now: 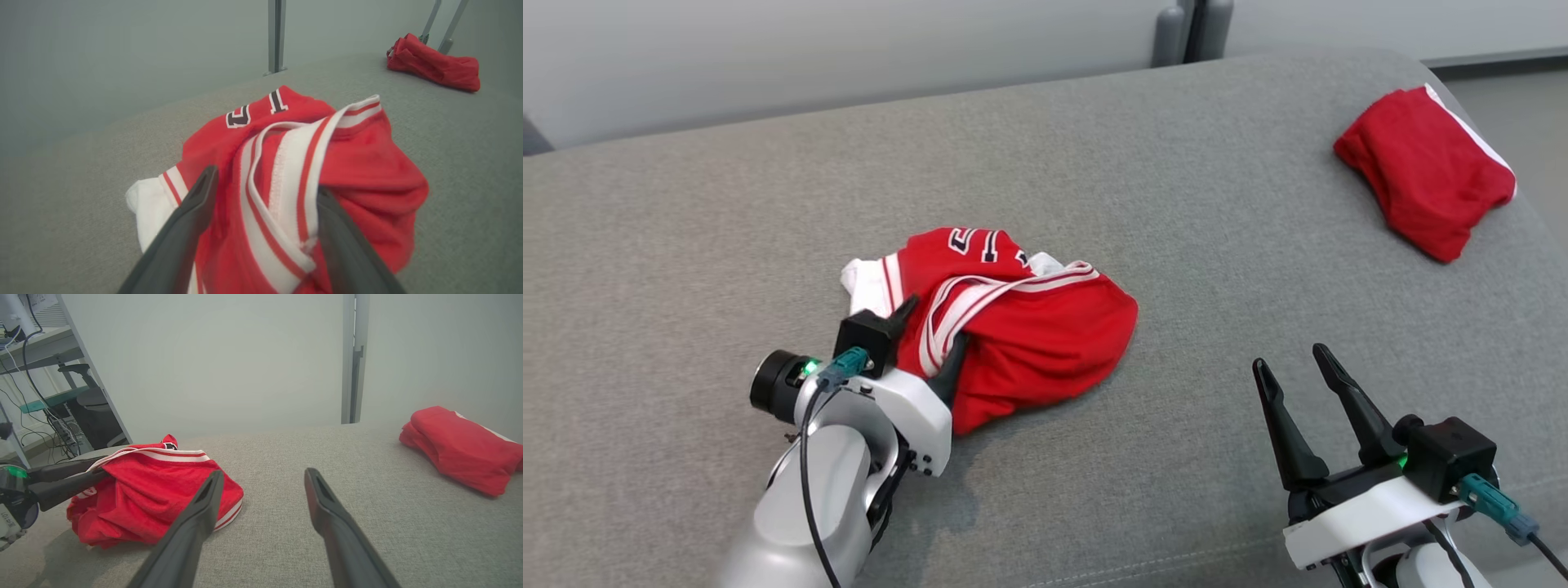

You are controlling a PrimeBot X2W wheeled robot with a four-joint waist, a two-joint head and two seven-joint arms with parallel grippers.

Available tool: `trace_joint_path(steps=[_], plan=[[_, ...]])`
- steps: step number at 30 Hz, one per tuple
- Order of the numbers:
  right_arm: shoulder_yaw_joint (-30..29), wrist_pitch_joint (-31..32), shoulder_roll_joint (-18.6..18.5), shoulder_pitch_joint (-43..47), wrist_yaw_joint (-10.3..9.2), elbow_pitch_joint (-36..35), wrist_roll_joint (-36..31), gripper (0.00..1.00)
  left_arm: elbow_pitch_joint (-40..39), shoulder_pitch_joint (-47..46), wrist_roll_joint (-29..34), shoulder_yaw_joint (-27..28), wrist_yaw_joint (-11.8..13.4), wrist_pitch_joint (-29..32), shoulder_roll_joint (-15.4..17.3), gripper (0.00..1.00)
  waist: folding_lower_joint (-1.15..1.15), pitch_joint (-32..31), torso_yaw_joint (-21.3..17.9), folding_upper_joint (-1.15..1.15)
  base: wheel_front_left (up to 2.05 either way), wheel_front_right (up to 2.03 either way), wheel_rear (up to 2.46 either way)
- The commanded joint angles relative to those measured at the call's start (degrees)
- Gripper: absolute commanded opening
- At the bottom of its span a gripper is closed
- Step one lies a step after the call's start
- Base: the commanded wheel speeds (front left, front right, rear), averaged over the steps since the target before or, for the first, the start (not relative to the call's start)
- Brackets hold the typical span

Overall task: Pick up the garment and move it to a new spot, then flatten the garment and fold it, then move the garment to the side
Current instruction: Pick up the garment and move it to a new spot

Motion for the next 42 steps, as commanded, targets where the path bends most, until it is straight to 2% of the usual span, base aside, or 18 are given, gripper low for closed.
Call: trace_joint_path(steps=[1, 12, 19, 26, 32, 42], plan=[[0.7, -0.7, -0.1, -0.8, 0.03, -1.3, -0.4, 1.00, -2.4, -0.2, -0.9, 2.1, 0.7, -0.8, 0.9, 1.00, 0.00, -1.0, 1.0, 0.00, 0.00, 0.00, 0.00], [0.6, -0.7, 0.1, 1.2, 0.03, -2.2, -0.5, 1.00, -22.9, 12.6, -1.7, 8.1, 3.9, -0.8, 2.2, 1.00, 0.00, -5.9, 5.5, 0.00, 0.00, 0.00, 0.00], [-1.2, -0.7, 0.6, 3.4, 0.03, -3.6, -0.7, 1.00, -34.5, 22.1, -4.5, 12.4, 5.9, -0.8, 1.4, 1.00, 0.00, -8.2, 7.6, 0.00, 0.00, 0.00, 0.00], [-2.2, -0.7, 1.5, 5.3, 0.03, -3.8, -1.5, 1.00, -38.3, 29.1, -3.4, 13.2, 7.3, -0.8, 0.8, 1.00, 0.00, -9.4, 8.9, 0.00, 0.00, 0.00, 0.00], [-3.6, -0.7, 1.1, 7.9, 0.03, -2.7, -2.0, 1.00, -39.4, 33.3, -0.9, 12.0, 6.7, -0.8, 0.7, 1.00, 0.00, -10.0, 10.2, 0.00, 0.00, 0.00, 0.00], [-3.8, -0.7, 1.4, 7.9, 0.03, -2.6, -2.1, 1.00, -39.0, 33.8, 1.2, 11.8, 6.0, -0.8, 0.6, 1.00, 0.00, -10.1, 10.4, 0.00, 0.00, 0.00, 0.00]])
